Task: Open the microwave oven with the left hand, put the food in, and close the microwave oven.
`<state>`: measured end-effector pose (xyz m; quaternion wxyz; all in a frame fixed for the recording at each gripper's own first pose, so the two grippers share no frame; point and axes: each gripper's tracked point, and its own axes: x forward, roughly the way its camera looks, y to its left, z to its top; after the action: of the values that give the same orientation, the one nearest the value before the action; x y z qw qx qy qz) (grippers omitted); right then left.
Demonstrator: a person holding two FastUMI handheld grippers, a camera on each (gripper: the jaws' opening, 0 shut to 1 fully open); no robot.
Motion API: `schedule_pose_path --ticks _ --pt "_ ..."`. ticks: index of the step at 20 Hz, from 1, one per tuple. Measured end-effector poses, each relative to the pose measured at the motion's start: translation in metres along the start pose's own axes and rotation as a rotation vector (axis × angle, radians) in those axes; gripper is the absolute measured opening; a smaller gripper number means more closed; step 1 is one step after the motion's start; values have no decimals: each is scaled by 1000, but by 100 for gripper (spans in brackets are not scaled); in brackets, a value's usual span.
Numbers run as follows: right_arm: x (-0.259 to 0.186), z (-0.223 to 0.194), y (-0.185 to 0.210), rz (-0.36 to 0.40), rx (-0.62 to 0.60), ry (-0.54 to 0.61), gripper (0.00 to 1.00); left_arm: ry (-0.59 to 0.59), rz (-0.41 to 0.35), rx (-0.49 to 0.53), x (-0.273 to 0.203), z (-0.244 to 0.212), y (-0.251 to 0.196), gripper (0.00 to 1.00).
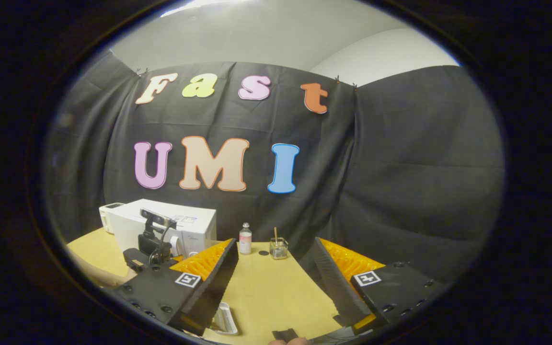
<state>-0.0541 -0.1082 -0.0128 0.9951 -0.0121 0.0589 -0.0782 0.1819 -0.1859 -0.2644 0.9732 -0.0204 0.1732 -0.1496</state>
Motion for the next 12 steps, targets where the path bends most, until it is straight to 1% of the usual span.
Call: schedule_pose_path --ticks 1,4,5,7,8,9,12 --pt "1 1 1 3 0 -1 96 33 -7 0 -1 -6 0 16" --pt "5 1 4 6 4 -5 96 51 -16 -8 -5 -6 0 13" --pt "6 3 6 5 7 -8 96 65 -23 -14 -13 -13 -2 13" --pt "9 3 9 7 12 -14 96 4 -42 6 -32 -9 -5 12" --pt "11 2 11 13 15 -12 96 14 -50 20 -43 -14 -5 12" --pt "13 0 16 24 17 -9 99 23 -63 20 -54 -19 -6 12" --pt "21 -2 32 62 13 -6 97 45 -102 -3 -88 -27 -5 12"
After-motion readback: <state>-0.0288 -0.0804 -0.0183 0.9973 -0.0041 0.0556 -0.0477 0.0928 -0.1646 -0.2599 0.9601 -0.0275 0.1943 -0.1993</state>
